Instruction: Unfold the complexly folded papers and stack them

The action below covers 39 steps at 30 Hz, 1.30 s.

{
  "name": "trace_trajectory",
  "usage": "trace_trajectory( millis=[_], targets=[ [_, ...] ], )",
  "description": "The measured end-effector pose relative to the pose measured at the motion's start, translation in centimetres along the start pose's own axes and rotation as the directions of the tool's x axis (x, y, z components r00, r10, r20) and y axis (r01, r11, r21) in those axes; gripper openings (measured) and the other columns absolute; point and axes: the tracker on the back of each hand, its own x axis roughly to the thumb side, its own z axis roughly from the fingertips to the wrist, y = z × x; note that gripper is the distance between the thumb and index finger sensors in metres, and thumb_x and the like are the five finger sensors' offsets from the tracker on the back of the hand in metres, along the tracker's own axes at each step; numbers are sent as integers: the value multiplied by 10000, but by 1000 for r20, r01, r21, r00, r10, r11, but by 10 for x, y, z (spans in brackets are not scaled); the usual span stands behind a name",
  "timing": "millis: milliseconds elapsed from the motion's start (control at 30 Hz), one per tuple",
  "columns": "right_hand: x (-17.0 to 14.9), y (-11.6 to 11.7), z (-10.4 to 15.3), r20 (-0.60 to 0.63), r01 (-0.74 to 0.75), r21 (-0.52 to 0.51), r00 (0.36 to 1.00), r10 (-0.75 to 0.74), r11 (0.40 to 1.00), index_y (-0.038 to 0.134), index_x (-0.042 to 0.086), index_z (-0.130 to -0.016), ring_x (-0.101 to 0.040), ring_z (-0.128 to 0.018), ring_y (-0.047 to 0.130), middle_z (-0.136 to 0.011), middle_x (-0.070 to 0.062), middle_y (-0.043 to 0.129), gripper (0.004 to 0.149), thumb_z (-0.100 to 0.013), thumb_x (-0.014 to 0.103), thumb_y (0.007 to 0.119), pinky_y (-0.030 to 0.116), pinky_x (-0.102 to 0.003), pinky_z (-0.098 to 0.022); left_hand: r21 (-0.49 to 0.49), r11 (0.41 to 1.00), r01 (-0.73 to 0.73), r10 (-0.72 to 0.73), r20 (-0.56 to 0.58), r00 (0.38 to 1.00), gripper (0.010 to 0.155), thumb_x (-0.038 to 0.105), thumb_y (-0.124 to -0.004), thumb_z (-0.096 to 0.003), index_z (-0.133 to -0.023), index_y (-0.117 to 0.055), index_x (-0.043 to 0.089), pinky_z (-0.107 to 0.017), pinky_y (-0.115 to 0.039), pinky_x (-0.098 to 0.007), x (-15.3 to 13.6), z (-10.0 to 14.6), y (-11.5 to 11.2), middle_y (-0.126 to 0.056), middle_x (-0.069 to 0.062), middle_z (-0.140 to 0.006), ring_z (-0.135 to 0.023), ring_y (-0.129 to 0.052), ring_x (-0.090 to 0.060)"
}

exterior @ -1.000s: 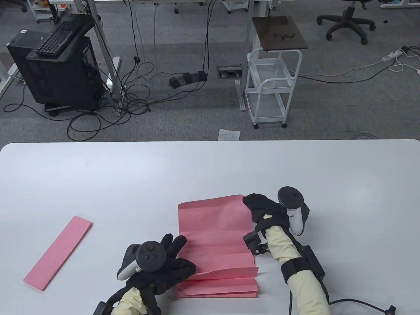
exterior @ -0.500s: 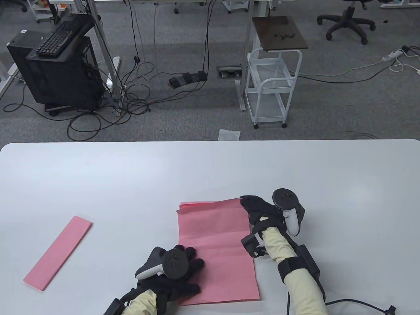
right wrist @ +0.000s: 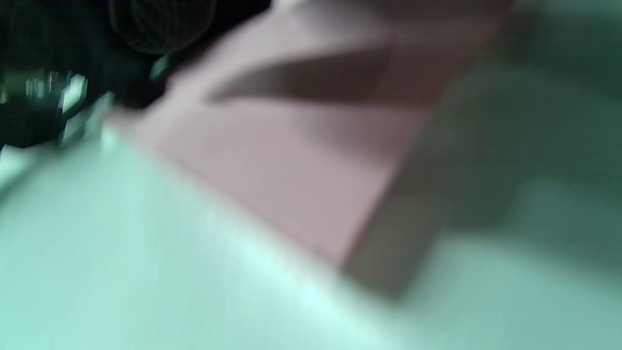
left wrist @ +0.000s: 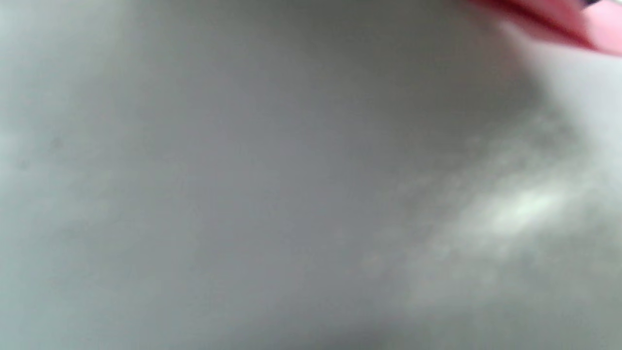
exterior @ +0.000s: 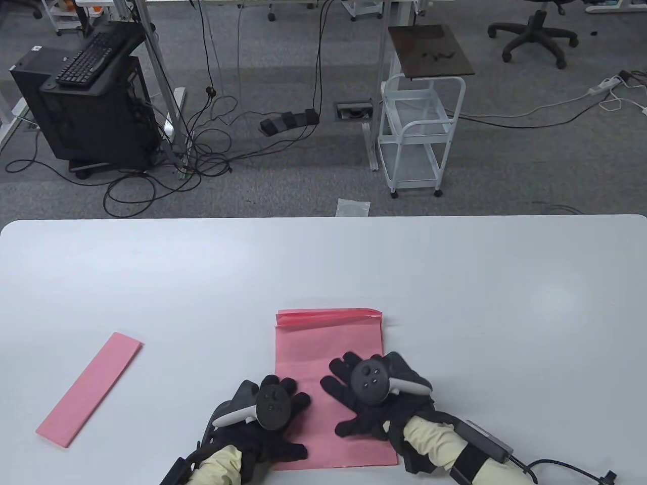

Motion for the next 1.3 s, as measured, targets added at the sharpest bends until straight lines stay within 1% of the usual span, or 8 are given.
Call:
trace_trajectory(
  millis=[100, 467, 567, 633, 733, 900, 1000, 1300],
  targets=[
    [0, 18, -5, -41, 7, 77, 999, -4, 997, 65, 401, -1046, -156, -971, -202, -1106, 126, -125, 854, -464, 597, 659, -146, -490, -639, -14, 1000, 4, -4, -12, 1000, 971, 736, -596, -462, -1012, 130, 401, -603, 173, -555, -1, -1, -2, 334, 77, -1009, -922, 329, -300],
    [-65, 29, 52, -208, 163, -38, 964, -168, 986, 147, 529, -1026, -34, -988, -169, -1088, 287, -100, 764, -460, 604, 654, -150, -468, -656, -17, 1000, -2, 1, -25, 1000, 970, 739, -596, -447, -1000, 135, 424, -599, 181, -540, -1, 0, -2, 340, 99, -999, -918, 338, -274],
    [-62, 26, 51, -206, 157, -28, 965, -160, 987, 149, 507, -1028, -66, -991, -161, -1092, 259, -99, 761, -469, 581, 660, -141, -468, -657, -18, 1000, -1, 1, -24, 1000, 971, 739, -595, -447, -999, 138, 421, -597, 181, -542, -1, 0, -2, 344, 96, -997, -915, 340, -276],
    [-50, 19, 49, -171, 112, -59, 978, -121, 992, 191, 409, -1070, -125, -1004, -143, -1136, 140, -36, 780, -478, 545, 681, -129, -477, -659, -19, 1000, 0, -1, -25, 1000, 972, 738, -593, -448, -998, 141, 418, -597, 180, -544, -1, 0, -2, 345, 92, -995, -913, 341, -278],
    [-27, 8, 34, -72, 75, -95, 994, -82, 993, 176, 423, -1064, -117, -1004, -149, -1134, 151, -41, 787, -473, 553, 679, -133, -480, -658, -21, 1000, 1, -2, -25, 1000, 973, 740, -589, -449, -997, 147, 417, -593, 191, -544, -1, 0, -2, 351, 91, -993, -910, 346, -279],
    [-12, 5, -4, -33, 63, 16, 997, -63, 998, 160, 448, -1048, -115, -1003, -146, -1125, 161, -53, 783, -474, 542, 684, -143, -473, -653, -25, 1000, 4, -5, -25, 1000, 973, 740, -582, -445, -993, 154, 418, -591, 195, -544, -1, 0, -2, 358, 93, -988, -906, 353, -278],
    [-25, -2, -14, -67, 42, 30, 997, -40, 999, 182, 497, -1036, -74, -1004, -134, -1118, 206, -42, 763, -459, 574, 675, -146, -471, -652, -27, 1000, 5, -5, -24, 1000, 974, 738, -582, -442, -990, 158, 417, -589, 196, -545, 0, 0, -2, 360, 93, -984, -903, 356, -276],
    [-106, -35, -6, -324, 273, -144, 895, -306, 951, 305, 583, -984, -26, -1012, -109, -1104, 316, 45, 634, -477, 546, 683, -163, -449, -653, -28, 1000, 8, -8, -20, 1000, 975, 735, -582, -445, -990, 159, 413, -587, 195, -549, 0, -1, -2, 360, 86, -984, -901, 355, -283]
  ],
)
